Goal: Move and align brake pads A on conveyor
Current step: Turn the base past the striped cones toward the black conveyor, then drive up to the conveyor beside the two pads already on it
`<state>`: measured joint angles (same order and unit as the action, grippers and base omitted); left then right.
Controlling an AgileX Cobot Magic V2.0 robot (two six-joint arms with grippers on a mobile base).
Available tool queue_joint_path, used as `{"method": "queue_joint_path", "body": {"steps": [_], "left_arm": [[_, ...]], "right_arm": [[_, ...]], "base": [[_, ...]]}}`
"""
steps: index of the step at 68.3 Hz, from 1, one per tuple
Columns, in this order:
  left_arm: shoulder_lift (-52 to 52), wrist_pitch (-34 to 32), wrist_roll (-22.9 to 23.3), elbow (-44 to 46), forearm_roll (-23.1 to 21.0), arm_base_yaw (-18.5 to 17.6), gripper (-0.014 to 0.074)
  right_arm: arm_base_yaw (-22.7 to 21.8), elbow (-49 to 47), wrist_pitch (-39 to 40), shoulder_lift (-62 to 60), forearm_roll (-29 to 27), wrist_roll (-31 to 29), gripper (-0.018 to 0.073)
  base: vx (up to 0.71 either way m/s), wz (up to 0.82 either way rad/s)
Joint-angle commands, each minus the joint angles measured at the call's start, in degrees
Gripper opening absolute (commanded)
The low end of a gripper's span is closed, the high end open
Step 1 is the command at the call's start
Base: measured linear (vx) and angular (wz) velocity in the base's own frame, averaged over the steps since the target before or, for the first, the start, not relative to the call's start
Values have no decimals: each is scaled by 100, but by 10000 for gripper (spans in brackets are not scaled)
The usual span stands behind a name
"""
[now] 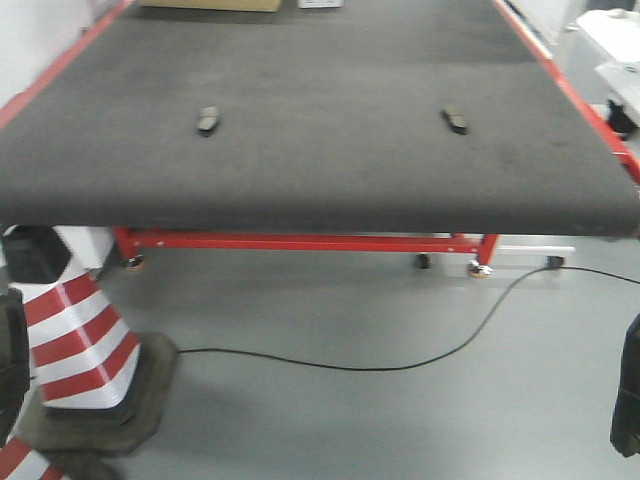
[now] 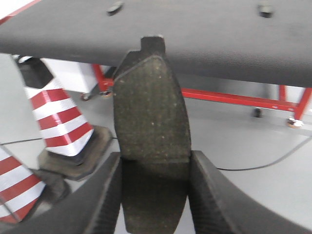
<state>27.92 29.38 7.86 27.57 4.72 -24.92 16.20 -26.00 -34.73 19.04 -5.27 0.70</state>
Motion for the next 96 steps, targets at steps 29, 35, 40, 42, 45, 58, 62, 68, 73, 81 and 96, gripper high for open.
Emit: {"method": "queue_joint_path", "body": {"steps": [29,35,40,42,45,58,62,68,73,81,96], "left_arm": [[33,-519,6,158,5,-22,-6],[33,-519,6,158,5,-22,-6],[33,-519,6,158,5,-22,-6],[33,-519,6,158,5,-22,-6],[33,-519,6,158,5,-22,-6],[33,-519,6,158,5,-22,-6],[33,-519,6,158,5,-22,-6],[33,-519,6,158,5,-22,-6],[33,-519,6,158,5,-22,-6],[33,-519,6,158,5,-22,-6],[33,-519,6,158,5,-22,-6]], "right_arm": [[-16,-163,558,51,4,-70,-4],[-16,-163,558,51,4,-70,-4],[-16,-163,558,51,4,-70,-4],[-16,-163,558,51,4,-70,-4],[-16,-163,558,51,4,-70,-4],[-16,-163,558,51,4,-70,-4],[-16,-163,558,51,4,-70,-4],[-16,-163,558,51,4,-70,-4],[-16,-163,558,51,4,-70,-4],[-16,-163,550,51,5,-70,-4],[-16,-163,550,51,5,-70,-4]], "base": [[9,-17],[16,4],[19,8],[21,10],[23,10],[29,11],[35,11],[37,9],[38,6],[39,3],[38,0]]}}
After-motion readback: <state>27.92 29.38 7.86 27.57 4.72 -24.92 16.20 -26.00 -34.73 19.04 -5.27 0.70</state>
